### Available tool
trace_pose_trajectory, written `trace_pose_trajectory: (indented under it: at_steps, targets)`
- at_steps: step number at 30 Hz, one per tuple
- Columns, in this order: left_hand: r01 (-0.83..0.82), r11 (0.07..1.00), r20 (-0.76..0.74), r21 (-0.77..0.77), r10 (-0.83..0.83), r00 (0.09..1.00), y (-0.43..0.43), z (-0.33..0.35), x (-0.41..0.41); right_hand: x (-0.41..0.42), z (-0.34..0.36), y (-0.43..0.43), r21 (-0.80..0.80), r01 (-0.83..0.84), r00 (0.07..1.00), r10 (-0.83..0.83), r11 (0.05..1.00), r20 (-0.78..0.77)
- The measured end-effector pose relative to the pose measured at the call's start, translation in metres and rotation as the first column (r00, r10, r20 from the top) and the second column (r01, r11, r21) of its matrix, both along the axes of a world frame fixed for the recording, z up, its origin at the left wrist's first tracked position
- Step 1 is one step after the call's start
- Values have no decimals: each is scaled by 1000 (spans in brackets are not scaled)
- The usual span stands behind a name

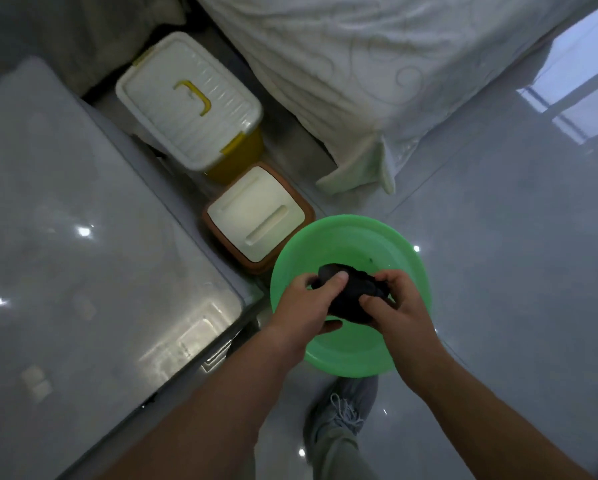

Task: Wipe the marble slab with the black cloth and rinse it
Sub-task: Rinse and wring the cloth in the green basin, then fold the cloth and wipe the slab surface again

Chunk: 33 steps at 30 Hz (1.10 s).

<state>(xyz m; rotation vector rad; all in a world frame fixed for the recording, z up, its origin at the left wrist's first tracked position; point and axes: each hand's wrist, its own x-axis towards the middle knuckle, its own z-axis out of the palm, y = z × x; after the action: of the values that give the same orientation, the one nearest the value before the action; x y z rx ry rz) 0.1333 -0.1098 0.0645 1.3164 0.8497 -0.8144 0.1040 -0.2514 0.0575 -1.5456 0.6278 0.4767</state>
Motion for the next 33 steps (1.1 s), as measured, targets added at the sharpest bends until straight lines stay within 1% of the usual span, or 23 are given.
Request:
trace_pose_trajectory:
  at_steps: [3, 5, 7, 9, 10, 11, 12, 14, 16, 18, 20, 23, 25, 28, 29, 31, 33]
  targets:
    - [-85, 991, 135, -100, 98, 986, 14, 24, 3, 15, 20, 14, 5, -18, 997, 18, 1000, -75]
    - [-137, 975, 183, -175, 169, 968, 23, 32, 7, 27, 31, 22, -28, -66, 993, 63, 997, -97]
    - [-180, 950, 186, -256, 231, 955, 29, 37, 9, 35, 39, 26, -64, -106, 991, 101, 992, -83]
    - [-259, 915, 125, -309, 310, 943, 32, 39, 9, 39, 46, 27, -122, -129, 991, 123, 984, -58]
    - [-288, 908, 87, -303, 327, 941, 32, 38, 8, 39, 48, 27, -152, -124, 992, 119, 981, -44]
    - [-295, 915, 49, -276, 320, 946, 32, 37, 7, 38, 50, 27, -181, -119, 993, 116, 976, -24]
    - [-266, 933, 13, -243, 278, 961, 32, 37, 6, 36, 51, 27, -197, -105, 994, 105, 975, -8]
    - [-152, 966, -29, -209, 150, 988, 34, 35, 5, 32, 54, 28, -197, -62, 998, 65, 978, 7]
    - [-69, 972, -10, -226, 68, 998, 38, 38, 4, 29, 59, 34, -191, -6, 1000, 8, 982, 13]
    - [-32, 976, 27, -215, 38, 999, 46, 44, 6, 25, 64, 46, -201, 34, 999, -36, 979, -8]
    - [-25, 984, 71, -178, 38, 997, 64, 53, 10, 24, 71, 67, -207, 13, 1000, -17, 978, -17]
    - [-39, 996, 169, -74, 51, 984, 114, 71, 10, 26, 81, 118, -175, -103, 994, 107, 979, 10]
    - [-74, 997, 235, -2, 73, 969, 159, 83, 4, 29, 89, 167, -153, -219, 970, 232, 964, 74]
    - [-177, 980, 270, 93, 146, 952, 239, 96, -8, 32, 95, 251, -11, -413, 900, 410, 911, 147]
    - [-223, 971, 263, 88, 194, 945, 267, 97, -12, 33, 96, 279, 25, -484, 866, 475, 875, 157]
    - [-352, 936, 254, 21, 335, 907, 317, 94, -17, 36, 94, 325, 49, -582, 804, 566, 812, 180]
    - [-508, 859, 213, -64, 509, 834, 367, 88, -22, 40, 91, 368, 48, -618, 775, 599, 784, 200]
